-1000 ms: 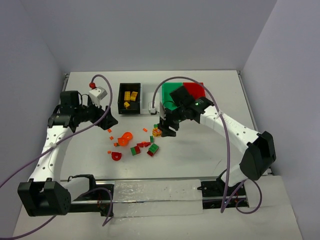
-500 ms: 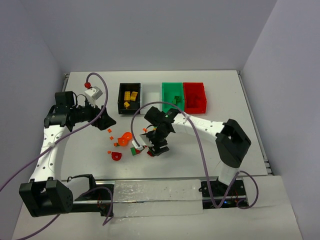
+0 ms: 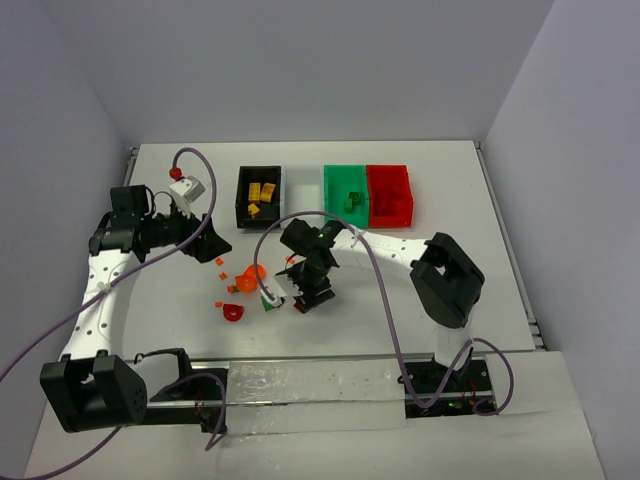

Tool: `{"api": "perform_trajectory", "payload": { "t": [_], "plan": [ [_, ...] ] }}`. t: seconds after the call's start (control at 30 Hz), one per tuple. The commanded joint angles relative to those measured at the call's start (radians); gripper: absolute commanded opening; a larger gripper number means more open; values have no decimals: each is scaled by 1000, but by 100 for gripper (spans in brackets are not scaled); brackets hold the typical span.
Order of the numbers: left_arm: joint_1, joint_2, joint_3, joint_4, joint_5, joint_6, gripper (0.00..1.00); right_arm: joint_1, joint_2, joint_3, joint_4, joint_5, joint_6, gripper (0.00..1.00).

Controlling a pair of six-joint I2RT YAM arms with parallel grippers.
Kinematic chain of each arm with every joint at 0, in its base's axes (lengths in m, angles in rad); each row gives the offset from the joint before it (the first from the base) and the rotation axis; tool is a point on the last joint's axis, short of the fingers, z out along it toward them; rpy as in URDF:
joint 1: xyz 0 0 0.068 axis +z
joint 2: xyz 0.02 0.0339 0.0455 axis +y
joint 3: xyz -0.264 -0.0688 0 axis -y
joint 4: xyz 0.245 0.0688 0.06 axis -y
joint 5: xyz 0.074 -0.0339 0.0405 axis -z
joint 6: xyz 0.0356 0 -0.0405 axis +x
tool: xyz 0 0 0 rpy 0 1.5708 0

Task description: Sort the legos into containers by color

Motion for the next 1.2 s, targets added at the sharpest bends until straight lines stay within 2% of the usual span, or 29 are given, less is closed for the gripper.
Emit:
{"api": "perform_trajectory", "payload": {
  "t": [0.0,0.23,0.47,1.17],
  "plan": [
    [11,-1,-5,24,35,21,97,9,11,36,28,27,-5,69],
    [13,-2,-15,34,29,20,97,17,10,8,57,45,-2,58],
    [13,9,-12,34,32,20,97,25,15,4,63,53,4,65],
    [13,14,-32,43,30,34,97,38,31,-4,40,59,8,64]
  ]
}}
